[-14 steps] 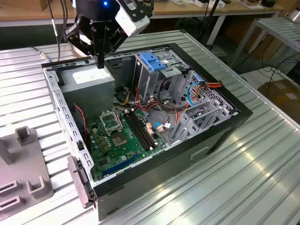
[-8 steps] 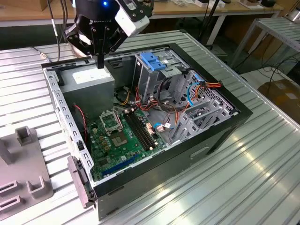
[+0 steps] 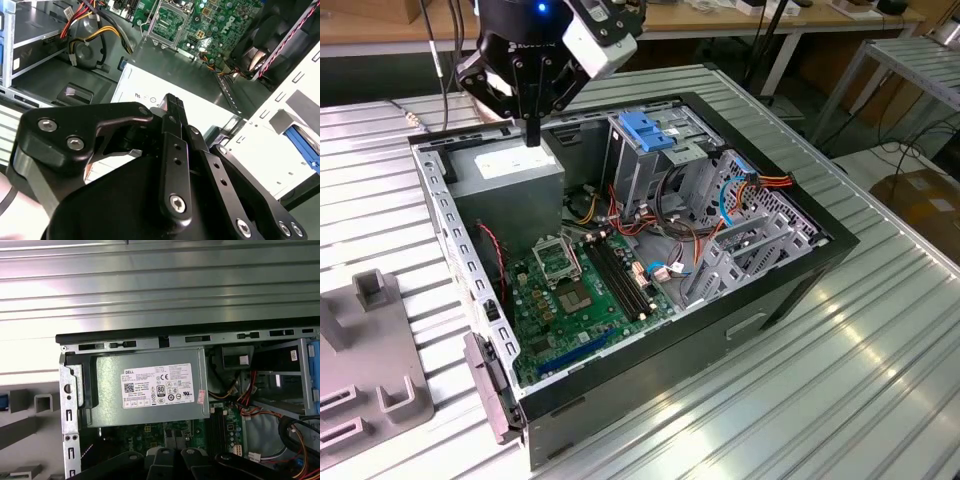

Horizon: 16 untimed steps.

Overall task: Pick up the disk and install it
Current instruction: 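Reach for the disk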

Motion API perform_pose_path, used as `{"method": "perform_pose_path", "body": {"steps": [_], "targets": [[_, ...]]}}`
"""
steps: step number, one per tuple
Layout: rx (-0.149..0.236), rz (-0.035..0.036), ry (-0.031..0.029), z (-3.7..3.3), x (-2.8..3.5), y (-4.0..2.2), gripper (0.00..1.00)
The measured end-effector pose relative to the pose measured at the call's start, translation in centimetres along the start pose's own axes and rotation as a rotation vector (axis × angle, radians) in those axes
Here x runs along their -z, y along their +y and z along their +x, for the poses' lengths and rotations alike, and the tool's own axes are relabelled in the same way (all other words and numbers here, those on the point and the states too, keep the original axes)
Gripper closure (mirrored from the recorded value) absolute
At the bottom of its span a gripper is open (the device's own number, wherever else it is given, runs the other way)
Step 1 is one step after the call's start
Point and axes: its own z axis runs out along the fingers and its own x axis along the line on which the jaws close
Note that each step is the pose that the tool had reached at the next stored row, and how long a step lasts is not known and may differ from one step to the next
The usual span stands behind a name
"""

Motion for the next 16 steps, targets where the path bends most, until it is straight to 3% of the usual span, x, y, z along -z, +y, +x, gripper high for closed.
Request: {"method": "perform_pose_path", "body": {"steps": [16], "targets": [[0.0, 0.0, 0.0, 0.53, 0.02, -0.04, 0.9]]}}
